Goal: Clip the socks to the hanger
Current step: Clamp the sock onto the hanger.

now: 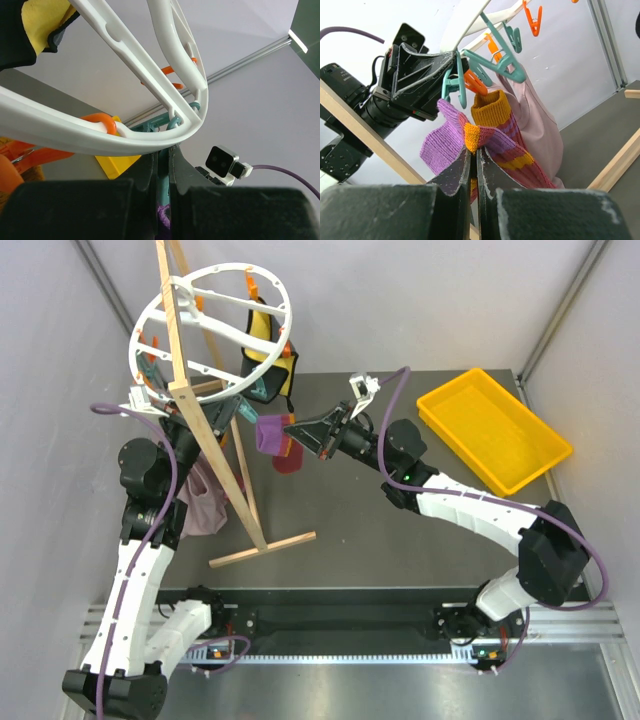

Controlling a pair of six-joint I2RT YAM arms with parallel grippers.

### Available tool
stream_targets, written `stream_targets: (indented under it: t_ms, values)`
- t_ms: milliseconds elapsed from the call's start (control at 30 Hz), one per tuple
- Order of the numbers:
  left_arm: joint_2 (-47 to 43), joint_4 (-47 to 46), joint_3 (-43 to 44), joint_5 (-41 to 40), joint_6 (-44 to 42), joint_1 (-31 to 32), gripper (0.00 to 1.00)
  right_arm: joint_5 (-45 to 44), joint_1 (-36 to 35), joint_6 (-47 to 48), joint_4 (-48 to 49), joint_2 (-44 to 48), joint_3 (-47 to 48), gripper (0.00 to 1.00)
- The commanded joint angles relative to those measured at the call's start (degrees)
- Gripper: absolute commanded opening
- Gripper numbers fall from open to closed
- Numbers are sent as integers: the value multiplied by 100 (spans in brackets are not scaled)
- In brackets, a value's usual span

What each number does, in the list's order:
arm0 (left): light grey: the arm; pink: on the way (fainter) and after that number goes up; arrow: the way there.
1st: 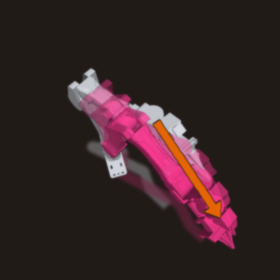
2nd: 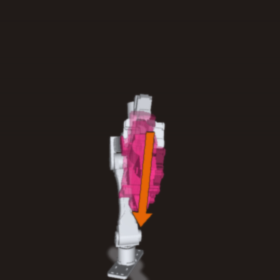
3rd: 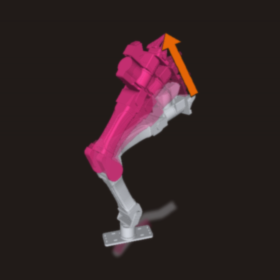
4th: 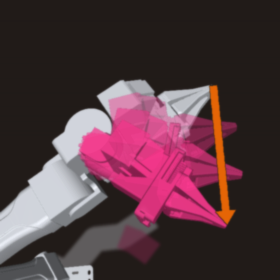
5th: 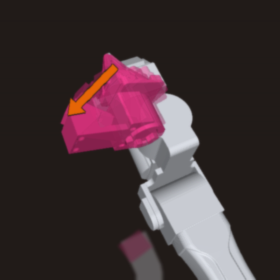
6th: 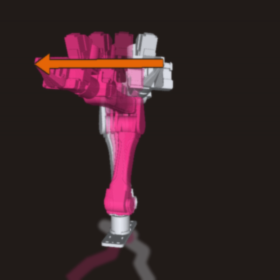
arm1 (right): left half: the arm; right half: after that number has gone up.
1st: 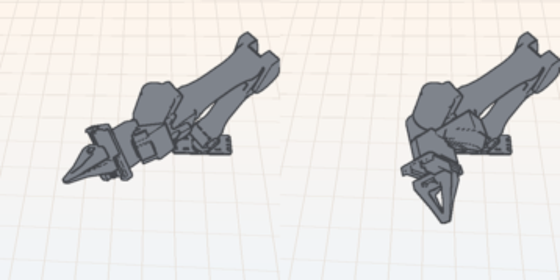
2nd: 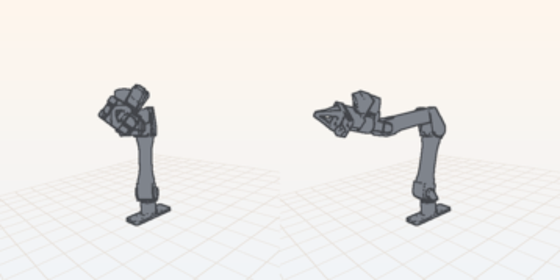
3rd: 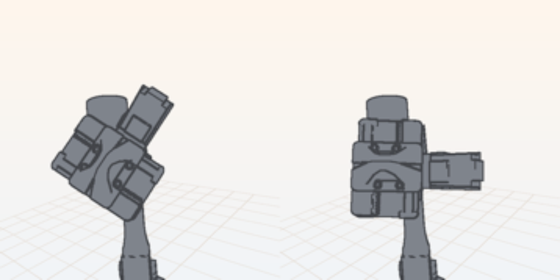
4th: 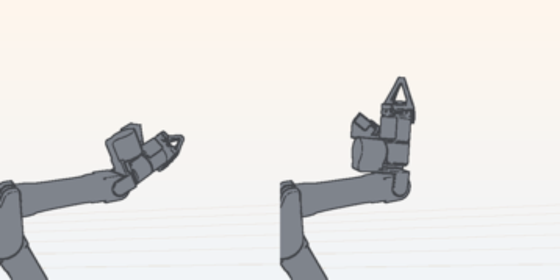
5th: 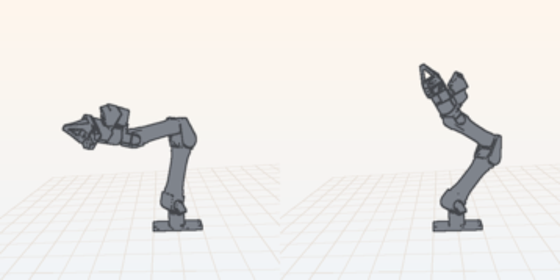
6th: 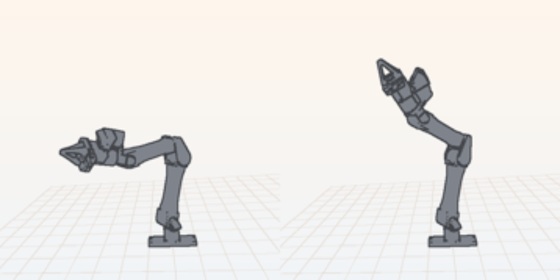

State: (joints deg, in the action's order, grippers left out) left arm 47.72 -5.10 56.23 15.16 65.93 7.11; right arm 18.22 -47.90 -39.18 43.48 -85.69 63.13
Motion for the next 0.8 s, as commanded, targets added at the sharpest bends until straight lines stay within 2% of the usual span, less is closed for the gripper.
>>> stream_targets:
  t_ms: [0,767]
  values:
    - [-70,-61,-6,216,-19,18,0,-108,-97,147,178,237,155,0]
    - [-53,-131,-15,251,34,18,0,50,-228,-169,354,-360,805,0]
